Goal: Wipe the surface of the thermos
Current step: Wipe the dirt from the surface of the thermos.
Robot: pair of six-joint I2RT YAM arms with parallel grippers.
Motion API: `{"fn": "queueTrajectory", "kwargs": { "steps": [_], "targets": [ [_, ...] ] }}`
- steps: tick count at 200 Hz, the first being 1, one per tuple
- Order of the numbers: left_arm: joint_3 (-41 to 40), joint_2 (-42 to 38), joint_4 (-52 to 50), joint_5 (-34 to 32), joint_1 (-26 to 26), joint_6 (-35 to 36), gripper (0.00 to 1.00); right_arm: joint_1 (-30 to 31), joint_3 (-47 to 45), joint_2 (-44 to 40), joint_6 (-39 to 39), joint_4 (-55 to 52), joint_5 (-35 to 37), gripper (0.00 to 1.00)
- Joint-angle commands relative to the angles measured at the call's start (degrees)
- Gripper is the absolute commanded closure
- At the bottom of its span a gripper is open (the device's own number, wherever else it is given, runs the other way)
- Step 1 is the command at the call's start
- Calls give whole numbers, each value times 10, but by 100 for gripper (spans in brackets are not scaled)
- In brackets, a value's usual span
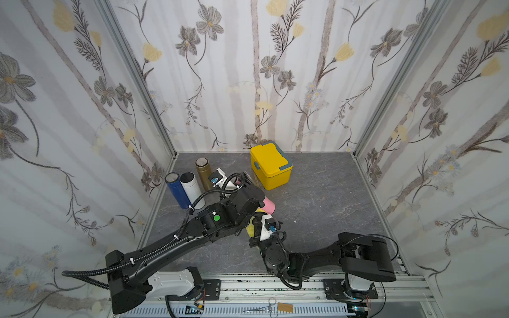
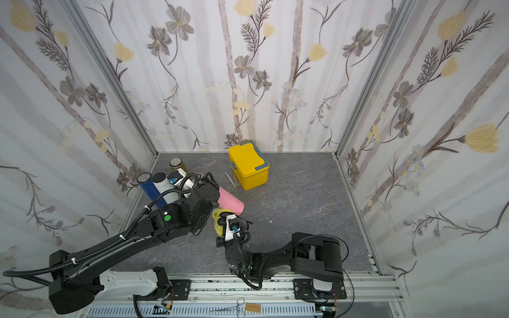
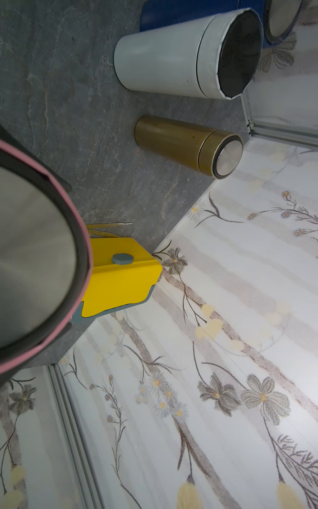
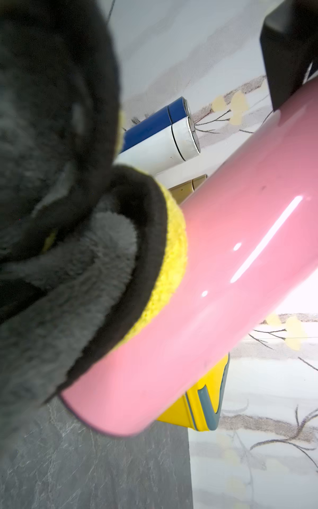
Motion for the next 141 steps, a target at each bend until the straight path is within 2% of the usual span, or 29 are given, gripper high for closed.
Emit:
{"fn": "queueTrajectory", "kwargs": {
  "steps": [1,26,53,86,141],
  "targets": [
    [-8,1,91,19,0,123,100,-1,-1,-60,45,-23,-57,100],
    [-42,-9,186,66,1,230,100,-2,34,-114,57,-91,-140,100],
    [-114,-45,326,157,1,359,100,-11,-5,-127,93,-83,-160,100],
    [-154,-81,380,219,6,415,100,-31,-92,-106,183,-48,-170,100],
    [-199,-81,468,290,12,509,100,-31,-63,-205,128,-93,-198,100]
  ]
}}
